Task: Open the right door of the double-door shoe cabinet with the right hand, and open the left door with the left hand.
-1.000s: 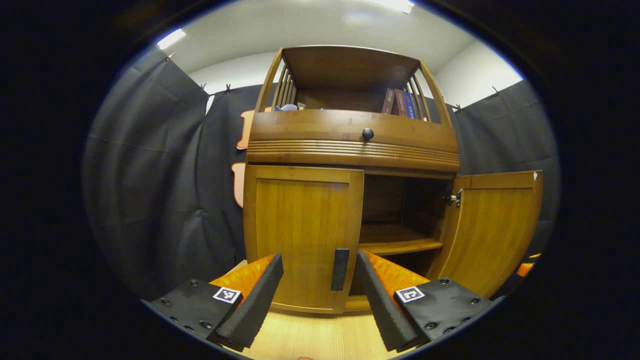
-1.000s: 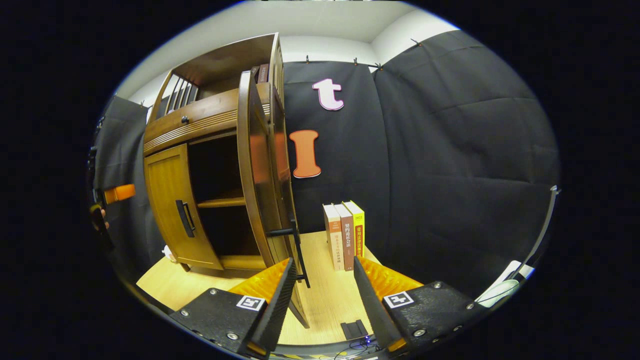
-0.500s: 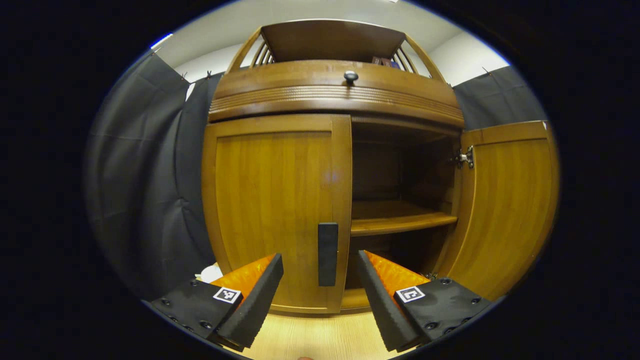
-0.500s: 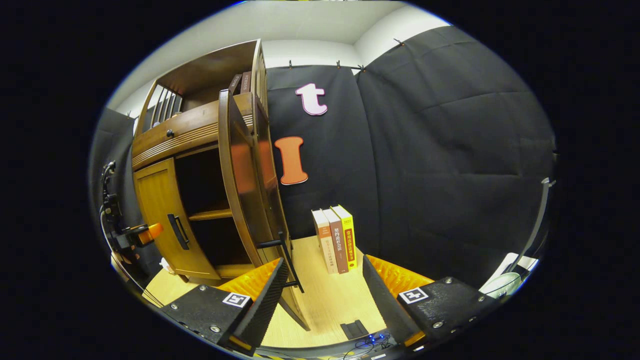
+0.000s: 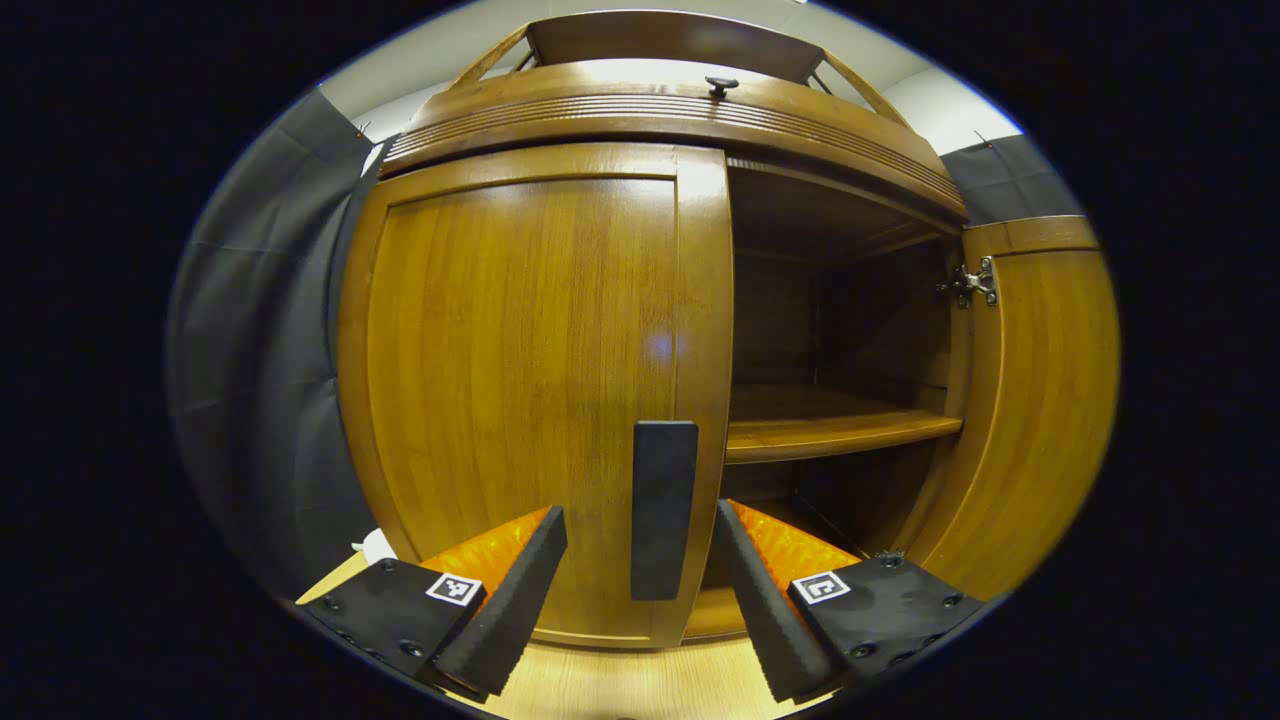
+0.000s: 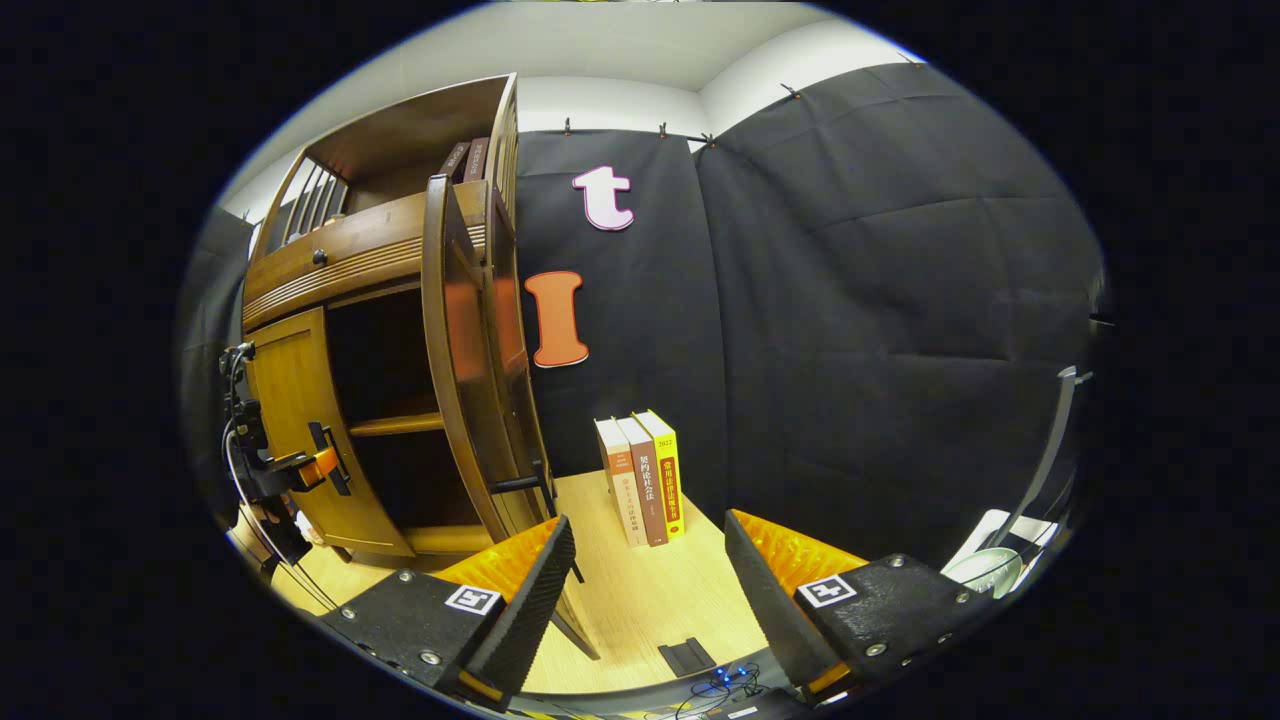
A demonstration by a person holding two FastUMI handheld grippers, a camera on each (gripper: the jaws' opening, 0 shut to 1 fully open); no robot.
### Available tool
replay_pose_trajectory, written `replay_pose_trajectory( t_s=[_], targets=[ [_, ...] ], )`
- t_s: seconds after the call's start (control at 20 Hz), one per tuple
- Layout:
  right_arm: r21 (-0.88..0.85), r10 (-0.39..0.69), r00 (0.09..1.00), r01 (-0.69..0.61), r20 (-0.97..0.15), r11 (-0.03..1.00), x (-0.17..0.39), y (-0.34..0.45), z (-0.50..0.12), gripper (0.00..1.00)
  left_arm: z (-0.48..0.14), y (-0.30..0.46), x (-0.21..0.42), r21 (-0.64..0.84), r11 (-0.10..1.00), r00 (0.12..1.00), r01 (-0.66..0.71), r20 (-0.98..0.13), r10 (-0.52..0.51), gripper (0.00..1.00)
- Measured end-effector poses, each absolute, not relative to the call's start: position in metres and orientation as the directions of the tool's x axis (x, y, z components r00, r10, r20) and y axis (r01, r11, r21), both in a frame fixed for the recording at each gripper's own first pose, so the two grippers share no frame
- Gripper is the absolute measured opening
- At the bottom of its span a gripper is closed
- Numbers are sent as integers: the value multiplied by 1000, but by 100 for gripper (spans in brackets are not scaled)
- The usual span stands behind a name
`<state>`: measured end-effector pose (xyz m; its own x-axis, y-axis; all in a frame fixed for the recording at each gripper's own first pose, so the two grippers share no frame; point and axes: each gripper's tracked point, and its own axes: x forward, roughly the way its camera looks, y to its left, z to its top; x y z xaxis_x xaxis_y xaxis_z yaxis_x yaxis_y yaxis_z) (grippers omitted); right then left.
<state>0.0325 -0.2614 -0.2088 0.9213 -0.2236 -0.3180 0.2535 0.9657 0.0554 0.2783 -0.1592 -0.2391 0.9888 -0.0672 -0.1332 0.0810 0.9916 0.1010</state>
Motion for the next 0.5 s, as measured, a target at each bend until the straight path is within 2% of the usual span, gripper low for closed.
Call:
replay_pose_trajectory(
  t_s=[0.35, 0.5],
  targets=[
    [53, -236, 921, 265, -309, 963, 36, -260, -199, 93, -251, -160, 304, 93, 991, 986, 92, -148, -77, 81],
    [59, -227, 925, 256, -305, 965, 38, -252, -194, 93, -253, -170, 304, 72, 988, 981, 134, -151, -122, 60]
  ],
)
